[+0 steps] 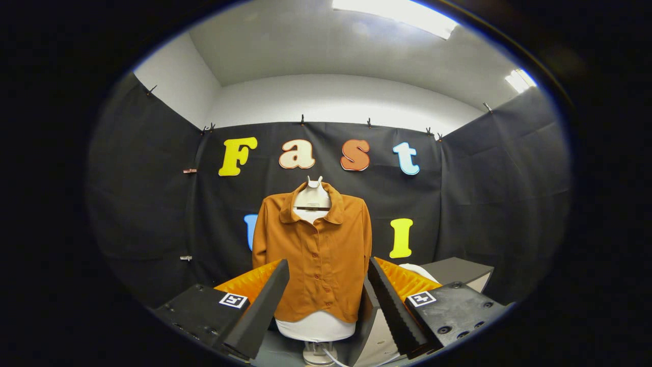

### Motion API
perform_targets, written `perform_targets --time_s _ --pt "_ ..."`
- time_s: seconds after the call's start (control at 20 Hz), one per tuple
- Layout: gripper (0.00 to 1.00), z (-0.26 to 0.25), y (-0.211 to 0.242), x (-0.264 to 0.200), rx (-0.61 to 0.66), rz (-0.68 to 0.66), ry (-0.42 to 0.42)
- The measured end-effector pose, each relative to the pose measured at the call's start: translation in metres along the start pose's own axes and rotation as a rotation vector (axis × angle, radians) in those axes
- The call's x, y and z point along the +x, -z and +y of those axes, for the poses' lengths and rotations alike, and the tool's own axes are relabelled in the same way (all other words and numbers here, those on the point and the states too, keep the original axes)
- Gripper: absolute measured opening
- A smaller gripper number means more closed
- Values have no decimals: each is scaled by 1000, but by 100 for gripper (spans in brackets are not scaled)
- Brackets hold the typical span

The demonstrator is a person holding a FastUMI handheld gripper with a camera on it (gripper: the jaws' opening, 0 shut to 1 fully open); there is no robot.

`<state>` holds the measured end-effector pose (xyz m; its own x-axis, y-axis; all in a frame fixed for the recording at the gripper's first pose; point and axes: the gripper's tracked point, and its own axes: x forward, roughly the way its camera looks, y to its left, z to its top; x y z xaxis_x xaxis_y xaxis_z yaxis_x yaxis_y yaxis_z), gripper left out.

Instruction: Iron the clothes twice with a garment steamer, once on the left side and once on the right side.

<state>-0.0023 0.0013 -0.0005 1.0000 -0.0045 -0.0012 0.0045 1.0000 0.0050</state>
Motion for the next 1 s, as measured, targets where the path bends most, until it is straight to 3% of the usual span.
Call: perform_targets --time_s 1.0 --pt "98 26 11 17 -12 20 59"
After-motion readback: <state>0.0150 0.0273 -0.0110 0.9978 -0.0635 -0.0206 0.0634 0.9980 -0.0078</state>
